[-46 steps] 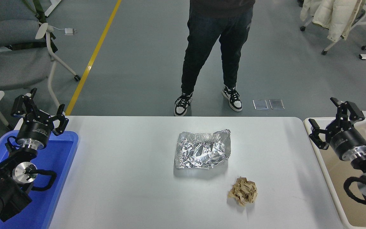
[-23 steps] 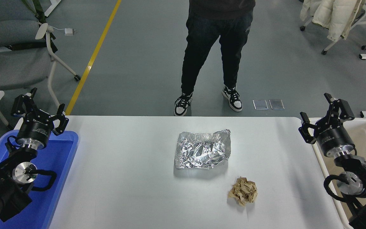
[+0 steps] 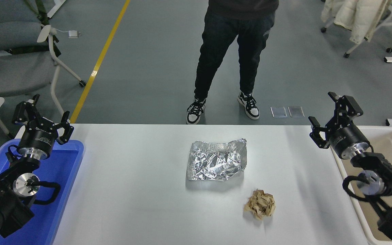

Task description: Clean the table surface

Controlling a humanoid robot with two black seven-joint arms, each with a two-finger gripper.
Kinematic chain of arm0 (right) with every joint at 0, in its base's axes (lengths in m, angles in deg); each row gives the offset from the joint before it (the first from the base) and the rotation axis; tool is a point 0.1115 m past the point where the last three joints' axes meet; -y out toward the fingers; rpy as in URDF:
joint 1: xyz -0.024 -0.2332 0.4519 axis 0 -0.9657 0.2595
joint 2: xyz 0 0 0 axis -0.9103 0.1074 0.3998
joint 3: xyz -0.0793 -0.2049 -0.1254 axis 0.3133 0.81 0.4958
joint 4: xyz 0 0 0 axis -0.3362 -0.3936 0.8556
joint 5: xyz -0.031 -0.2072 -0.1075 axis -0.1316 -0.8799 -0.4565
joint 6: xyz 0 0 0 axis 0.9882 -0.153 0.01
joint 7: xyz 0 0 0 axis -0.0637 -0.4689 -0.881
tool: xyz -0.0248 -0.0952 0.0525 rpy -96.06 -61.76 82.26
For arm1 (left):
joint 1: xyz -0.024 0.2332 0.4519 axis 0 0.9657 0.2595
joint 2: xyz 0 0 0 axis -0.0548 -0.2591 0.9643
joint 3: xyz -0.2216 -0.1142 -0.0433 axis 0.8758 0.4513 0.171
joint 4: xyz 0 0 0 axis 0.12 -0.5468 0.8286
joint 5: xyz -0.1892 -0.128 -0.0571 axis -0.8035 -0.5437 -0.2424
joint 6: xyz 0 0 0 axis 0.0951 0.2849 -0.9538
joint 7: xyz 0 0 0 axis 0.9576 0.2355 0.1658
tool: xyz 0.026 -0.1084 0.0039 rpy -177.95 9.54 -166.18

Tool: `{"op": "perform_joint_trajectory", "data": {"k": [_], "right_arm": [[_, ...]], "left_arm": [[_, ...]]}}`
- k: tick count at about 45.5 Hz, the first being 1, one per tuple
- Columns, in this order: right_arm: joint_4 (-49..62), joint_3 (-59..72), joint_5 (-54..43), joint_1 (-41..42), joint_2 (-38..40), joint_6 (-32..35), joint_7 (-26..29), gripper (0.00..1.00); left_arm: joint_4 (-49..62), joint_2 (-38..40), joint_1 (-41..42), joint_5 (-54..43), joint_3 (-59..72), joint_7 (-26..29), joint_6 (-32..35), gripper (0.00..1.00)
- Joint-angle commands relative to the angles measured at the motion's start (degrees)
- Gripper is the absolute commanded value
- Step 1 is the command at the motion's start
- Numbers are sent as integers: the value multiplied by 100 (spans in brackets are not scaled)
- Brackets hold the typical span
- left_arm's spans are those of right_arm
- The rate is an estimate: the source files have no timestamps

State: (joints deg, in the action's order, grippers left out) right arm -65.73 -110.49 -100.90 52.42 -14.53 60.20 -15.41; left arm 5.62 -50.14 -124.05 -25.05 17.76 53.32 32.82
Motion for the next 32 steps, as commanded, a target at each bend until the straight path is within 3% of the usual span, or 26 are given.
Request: {"op": "perform_joint_trajectory", "data": {"k": [1, 6, 14, 18, 22, 32], "right_arm": [[-718, 609, 131, 412, 667, -190, 898, 99], [-1535, 662, -80, 298, 1238, -146, 1029, 99], [-2441, 846, -387, 307, 1941, -41, 1768, 99], [-2758, 996, -958, 394, 2284, 695, 1847, 99], [-2863, 1005, -1389, 465, 2347, 1435, 1891, 99], [-2952, 1294, -2453, 904, 2093, 1419, 2637, 99]], "left_arm": [[3, 0, 1, 1, 0, 0, -7, 100], [3, 0, 1, 1, 0, 0, -15, 100], [3, 0, -8, 1, 0, 0, -24, 100], [3, 0, -8, 1, 0, 0, -16, 100], [3, 0, 1, 1, 0, 0, -16, 100], [3, 0, 1, 1, 0, 0, -24, 100]]}}
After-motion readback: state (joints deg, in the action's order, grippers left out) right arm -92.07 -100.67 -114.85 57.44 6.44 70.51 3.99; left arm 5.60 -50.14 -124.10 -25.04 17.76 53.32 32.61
